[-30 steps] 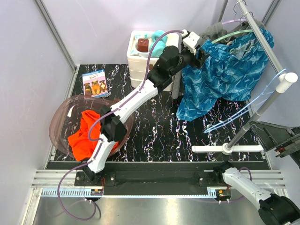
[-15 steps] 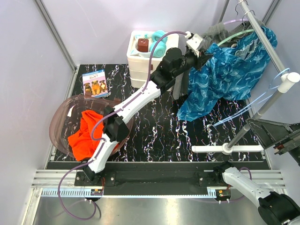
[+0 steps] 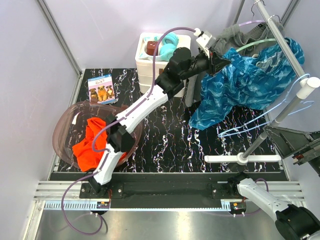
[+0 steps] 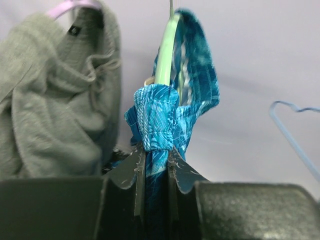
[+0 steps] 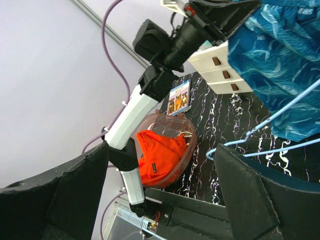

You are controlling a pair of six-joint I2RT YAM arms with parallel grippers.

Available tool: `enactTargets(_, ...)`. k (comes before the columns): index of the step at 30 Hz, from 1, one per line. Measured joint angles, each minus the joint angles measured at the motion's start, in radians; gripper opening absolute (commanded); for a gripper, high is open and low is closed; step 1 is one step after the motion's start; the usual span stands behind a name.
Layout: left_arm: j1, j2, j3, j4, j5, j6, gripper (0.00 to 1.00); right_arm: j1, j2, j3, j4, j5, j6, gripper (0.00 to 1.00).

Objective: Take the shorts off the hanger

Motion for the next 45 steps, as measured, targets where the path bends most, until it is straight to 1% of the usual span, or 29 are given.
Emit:
enactTargets(7,-0.001,-0.109,-0.006,-0.059,0.056,-0.106,0.00,0.000,0.000,0.000,0.000,0.001,0.000,0.95)
enactTargets(11,0.002,-0.147,-0.006,-0.060,0.091,-0.160,0.00,0.000,0.000,0.000,0.000,0.001,-0.002,0.96)
enactTargets(15,0.004,-0.174,-0.006,-0.100,0.123,-0.208,0.00,0.000,0.000,-0.008,0.001,0.002,-0.011,0.97)
enactTargets(19,0.011,-0.219,-0.013,-0.166,0.128,-0.206,0.00,0.000,0.003,-0.016,-0.001,0.000,-0.024,1.00)
enactTargets(23,0.024,-0.319,-0.080,-0.237,0.139,-0.197,0.00,0.000,0.015,-0.012,0.000,-0.012,-0.052,1.00)
enactTargets(27,0.037,-0.443,-0.134,-0.328,0.149,-0.149,0.00,0.000,0.041,-0.014,0.000,-0.027,-0.104,1.00)
enactTargets(33,0.040,-0.659,-0.276,-0.457,0.129,-0.066,0.00,0.000,0.108,0.001,0.001,-0.055,-0.178,1.00)
enactTargets(37,0.040,-0.845,-0.464,-0.518,0.095,-0.035,0.00,0.000,0.147,-0.005,0.001,-0.104,-0.220,1.00)
enactTargets(43,0.040,-1.084,-0.727,-0.577,0.042,-0.060,0.00,0.000,0.181,-0.061,0.013,-0.193,-0.258,1.00)
enactTargets(45,0.034,-1.133,-0.780,-0.590,0.026,-0.086,0.00,0.000,0.198,-0.082,0.034,-0.231,-0.259,1.00)
